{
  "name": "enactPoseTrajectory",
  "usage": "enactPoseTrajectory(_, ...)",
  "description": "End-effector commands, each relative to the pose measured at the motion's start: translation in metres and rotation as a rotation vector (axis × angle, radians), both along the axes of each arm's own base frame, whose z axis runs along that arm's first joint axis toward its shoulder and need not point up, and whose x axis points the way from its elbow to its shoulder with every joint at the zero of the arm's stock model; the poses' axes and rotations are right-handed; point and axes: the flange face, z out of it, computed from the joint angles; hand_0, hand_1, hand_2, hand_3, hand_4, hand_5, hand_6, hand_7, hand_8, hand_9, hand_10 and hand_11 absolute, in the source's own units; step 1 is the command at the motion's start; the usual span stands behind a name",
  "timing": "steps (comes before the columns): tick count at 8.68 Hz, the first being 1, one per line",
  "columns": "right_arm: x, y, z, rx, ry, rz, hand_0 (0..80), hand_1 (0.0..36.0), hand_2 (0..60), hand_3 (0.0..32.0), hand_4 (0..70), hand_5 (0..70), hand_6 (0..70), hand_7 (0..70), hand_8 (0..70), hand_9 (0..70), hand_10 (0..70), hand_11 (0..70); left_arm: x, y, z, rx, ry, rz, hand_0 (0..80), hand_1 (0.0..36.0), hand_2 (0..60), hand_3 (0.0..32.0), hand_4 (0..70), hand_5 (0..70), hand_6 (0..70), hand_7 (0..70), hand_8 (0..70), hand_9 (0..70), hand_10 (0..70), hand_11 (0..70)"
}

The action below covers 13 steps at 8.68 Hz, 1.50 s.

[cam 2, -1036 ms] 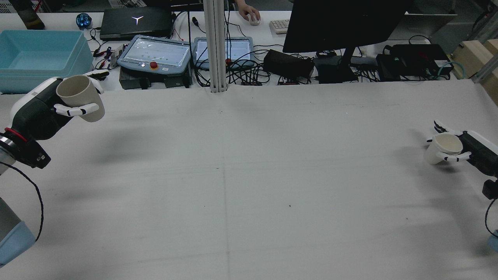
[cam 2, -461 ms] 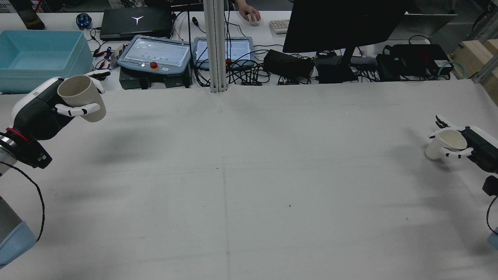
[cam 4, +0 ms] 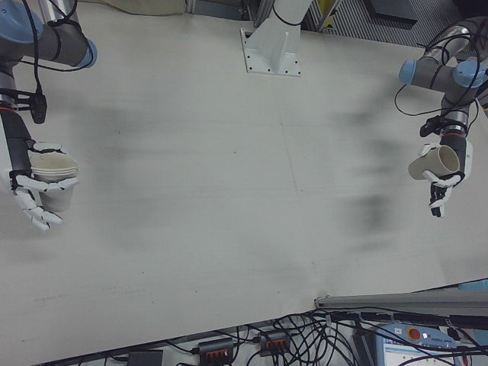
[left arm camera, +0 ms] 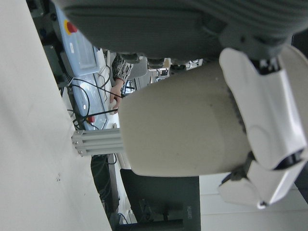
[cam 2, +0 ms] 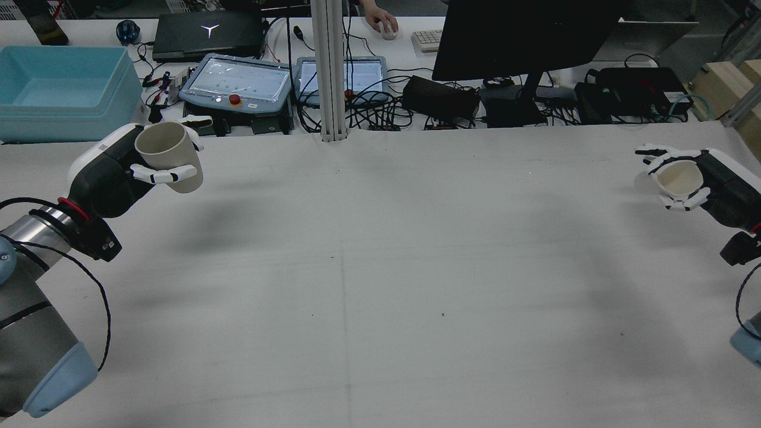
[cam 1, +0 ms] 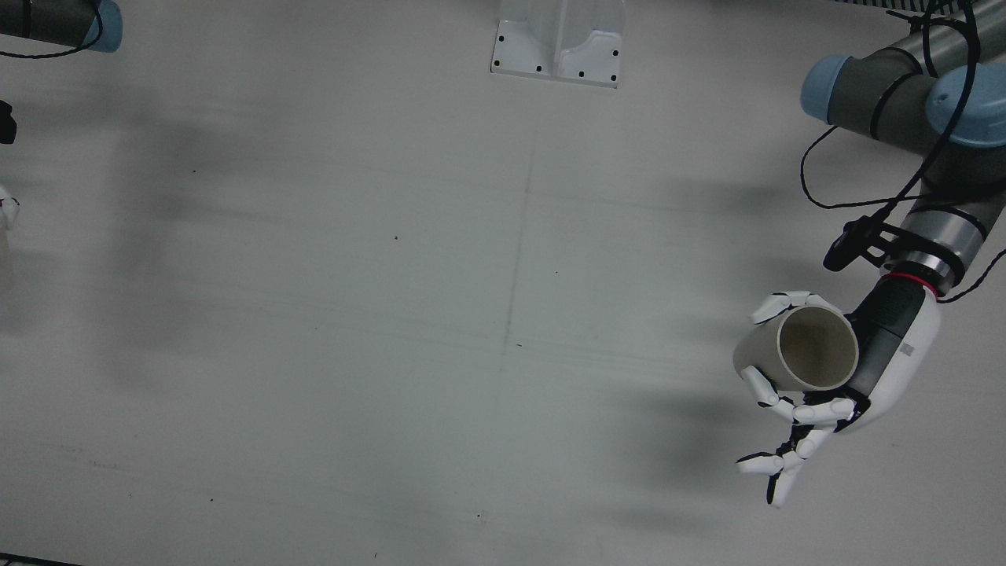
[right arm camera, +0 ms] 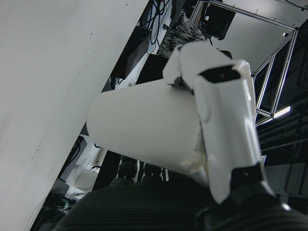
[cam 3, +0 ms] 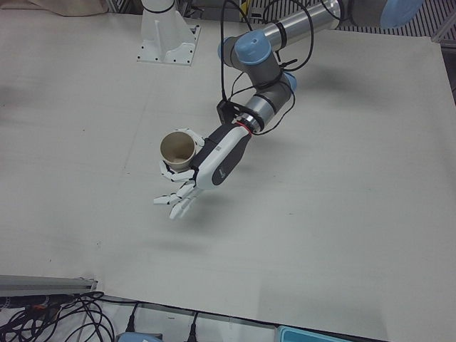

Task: Pour water
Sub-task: 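Tilt the right hand's cup over the left hand's cup to pour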

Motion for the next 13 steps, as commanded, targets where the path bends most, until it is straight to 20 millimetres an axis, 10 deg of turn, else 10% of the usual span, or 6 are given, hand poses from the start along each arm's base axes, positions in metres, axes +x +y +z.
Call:
enactPoseTrajectory(1,0.004,-0.004,-0.127,-0.066,0.008,0.061,80.0,36.0,55.7,0.0,70.0,40.8,25.3,30.8,10.7,13.5,11.2,19.0,0.084,0.021,-0.034,-0.012,-0.018,0.088,48.4,36.0,60.0,0.0,63.2,70.0,8.7,22.4,1.7,3.0,0.0,1.4)
enactPoseTrajectory(3,-0.002,-0.025,-0.203,-0.063,-0.019,0.143,80.0,36.0,59.5,0.0,70.0,41.9,23.9,27.6,10.2,12.7,11.6,19.5,0.128,0.035,-0.052,0.026,-0.077,0.127,48.2,36.0,60.0,0.0,63.1,70.0,9.3,22.5,1.8,3.1,0.1,1.5)
enactPoseTrajectory(5,-0.021,-0.035,-0.277,-0.039,-0.064,0.195,80.0,36.0,60.0,0.0,70.0,50.5,29.1,40.4,11.5,16.5,12.3,21.0,0.155,0.044,-0.058,0.031,-0.156,0.151,48.2,36.0,60.0,0.0,62.8,70.0,9.7,22.1,1.9,3.0,0.0,0.8)
enactPoseTrajectory(9,-0.073,-0.021,-0.382,0.089,-0.03,0.244,80.0,36.0,60.0,0.0,70.0,63.0,38.6,64.5,16.0,25.0,11.4,19.8,0.278,0.043,-0.192,0.177,-0.305,0.237,48.4,36.0,60.0,0.0,62.1,70.0,11.1,22.8,1.8,3.1,0.0,0.0)
enactPoseTrajectory(11,-0.088,0.007,-0.423,0.176,0.023,0.269,80.0,36.0,60.0,0.0,70.0,66.2,43.0,70.0,17.4,27.7,11.1,19.2,0.322,0.058,-0.215,0.224,-0.307,0.254,48.4,36.0,60.0,0.0,62.4,70.0,11.5,22.8,2.1,3.1,0.0,0.0)
enactPoseTrajectory(13,-0.117,0.047,-0.458,0.251,0.173,0.308,80.0,36.0,60.0,0.0,70.0,68.7,45.6,70.0,17.7,28.7,11.0,19.1,0.321,0.056,-0.231,0.23,-0.281,0.251,49.3,36.0,60.0,0.0,64.6,70.0,13.0,24.9,2.5,3.5,0.0,0.0)
